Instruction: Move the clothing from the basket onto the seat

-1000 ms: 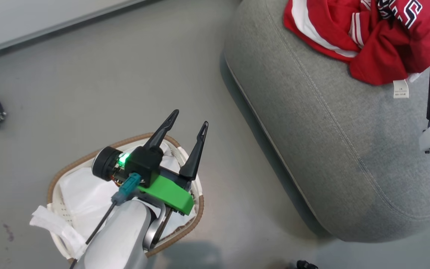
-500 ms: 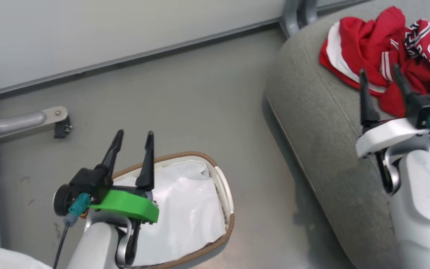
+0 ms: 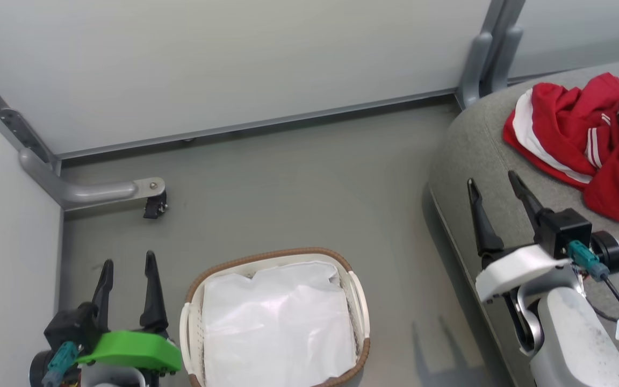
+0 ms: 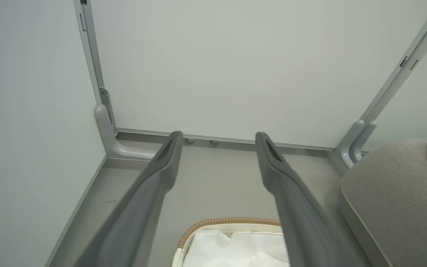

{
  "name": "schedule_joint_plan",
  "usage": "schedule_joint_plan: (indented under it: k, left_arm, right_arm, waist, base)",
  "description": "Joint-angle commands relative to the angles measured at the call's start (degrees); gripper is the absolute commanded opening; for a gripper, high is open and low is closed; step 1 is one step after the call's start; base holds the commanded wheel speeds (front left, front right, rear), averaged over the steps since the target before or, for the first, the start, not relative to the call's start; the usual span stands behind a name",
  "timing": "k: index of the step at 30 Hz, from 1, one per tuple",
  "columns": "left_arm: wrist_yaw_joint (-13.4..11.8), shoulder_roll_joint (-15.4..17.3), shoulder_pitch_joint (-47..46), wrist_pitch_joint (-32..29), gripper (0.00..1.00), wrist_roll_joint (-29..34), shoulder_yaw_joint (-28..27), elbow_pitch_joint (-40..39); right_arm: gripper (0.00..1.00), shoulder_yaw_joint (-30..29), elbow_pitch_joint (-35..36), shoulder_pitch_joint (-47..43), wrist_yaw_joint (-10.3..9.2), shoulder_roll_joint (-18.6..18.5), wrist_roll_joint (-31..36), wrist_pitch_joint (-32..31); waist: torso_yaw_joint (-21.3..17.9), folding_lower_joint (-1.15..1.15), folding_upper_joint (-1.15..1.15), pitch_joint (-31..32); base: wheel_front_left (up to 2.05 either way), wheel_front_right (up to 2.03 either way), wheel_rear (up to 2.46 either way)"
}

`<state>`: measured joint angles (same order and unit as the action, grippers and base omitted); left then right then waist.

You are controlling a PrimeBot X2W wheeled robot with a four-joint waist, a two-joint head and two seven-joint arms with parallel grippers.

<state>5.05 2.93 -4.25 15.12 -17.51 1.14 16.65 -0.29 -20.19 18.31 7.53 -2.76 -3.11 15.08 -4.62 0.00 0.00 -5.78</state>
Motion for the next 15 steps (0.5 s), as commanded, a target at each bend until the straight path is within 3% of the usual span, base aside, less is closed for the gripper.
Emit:
schedule_joint_plan:
  k: [1, 15]
  left_arm:
    - [0.0, 0.0, 1.5, 0.0, 1.00, 0.4, -0.6, -0.1]
    - [-0.9, 0.0, 5.8, 0.0, 1.00, 0.2, -0.3, -0.9]
  right_arm:
    - [1.00, 0.2, 0.7, -1.8, -0.08, -0.3, -0.7, 0.1]
    - [1.00, 1.6, 5.5, -10.9, -0.08, -0.2, -3.3, 0.1]
  waist:
    - [1.7, 0.00, 0.00, 1.8]
    - [2.9, 0.00, 0.00, 2.6]
  base:
    - [0.00, 0.00, 0.00]
    - [0.00, 0.00, 0.00]
